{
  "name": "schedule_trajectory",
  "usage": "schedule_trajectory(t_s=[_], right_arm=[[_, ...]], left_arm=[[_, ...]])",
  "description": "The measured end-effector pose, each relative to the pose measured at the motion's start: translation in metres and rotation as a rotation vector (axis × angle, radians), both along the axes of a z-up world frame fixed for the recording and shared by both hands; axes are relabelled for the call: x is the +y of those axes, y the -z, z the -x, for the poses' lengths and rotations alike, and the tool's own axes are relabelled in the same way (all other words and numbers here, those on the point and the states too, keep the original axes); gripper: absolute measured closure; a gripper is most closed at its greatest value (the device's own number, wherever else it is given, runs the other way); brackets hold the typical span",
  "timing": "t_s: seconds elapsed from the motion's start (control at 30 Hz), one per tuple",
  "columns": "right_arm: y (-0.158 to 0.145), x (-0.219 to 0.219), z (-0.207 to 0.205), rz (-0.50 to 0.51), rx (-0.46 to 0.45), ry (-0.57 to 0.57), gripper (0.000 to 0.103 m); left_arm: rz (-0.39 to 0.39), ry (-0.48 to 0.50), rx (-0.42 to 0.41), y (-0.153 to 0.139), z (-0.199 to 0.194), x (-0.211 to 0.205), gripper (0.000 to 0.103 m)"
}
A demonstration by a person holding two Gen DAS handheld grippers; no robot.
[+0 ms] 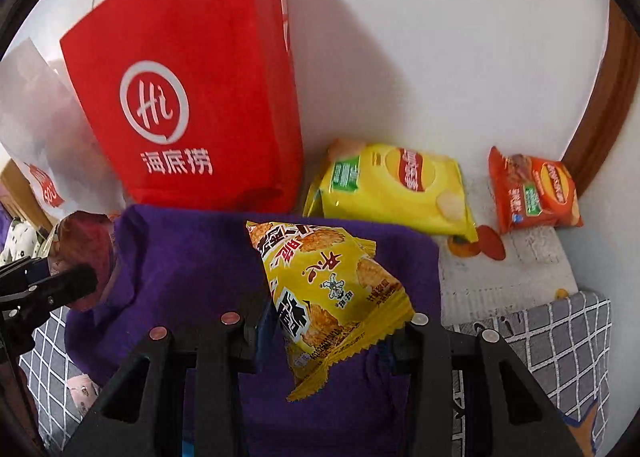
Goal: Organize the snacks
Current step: 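Carry both held packets up onto the purple towel before the red bag, then open right tool to drop yellow packet onto purple towel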
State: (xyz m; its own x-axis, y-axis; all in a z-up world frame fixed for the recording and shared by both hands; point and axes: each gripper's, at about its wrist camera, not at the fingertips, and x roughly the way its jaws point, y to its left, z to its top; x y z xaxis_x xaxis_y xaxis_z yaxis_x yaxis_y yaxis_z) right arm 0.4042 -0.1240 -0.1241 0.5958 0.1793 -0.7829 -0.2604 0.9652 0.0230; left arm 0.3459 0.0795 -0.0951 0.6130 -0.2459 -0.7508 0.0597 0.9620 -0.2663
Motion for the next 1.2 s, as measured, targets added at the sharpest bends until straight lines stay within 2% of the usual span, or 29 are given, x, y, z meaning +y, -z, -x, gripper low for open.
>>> schedule_trajectory(t_s=[0.77, 1.2], right_arm=[[0.021, 0.002, -0.006, 0.078, 0.078, -0.008, 0.061], [0.016, 0.002, -0.004, 0.109, 0.077, -0.022, 0.058]], left_arm=[[-0.009, 0.023, 0.067, 0.024, -0.012, -0.006, 0.059], [-0.013, 0.031, 0.093, 0.034, -0.018, -0.011, 0.059]])
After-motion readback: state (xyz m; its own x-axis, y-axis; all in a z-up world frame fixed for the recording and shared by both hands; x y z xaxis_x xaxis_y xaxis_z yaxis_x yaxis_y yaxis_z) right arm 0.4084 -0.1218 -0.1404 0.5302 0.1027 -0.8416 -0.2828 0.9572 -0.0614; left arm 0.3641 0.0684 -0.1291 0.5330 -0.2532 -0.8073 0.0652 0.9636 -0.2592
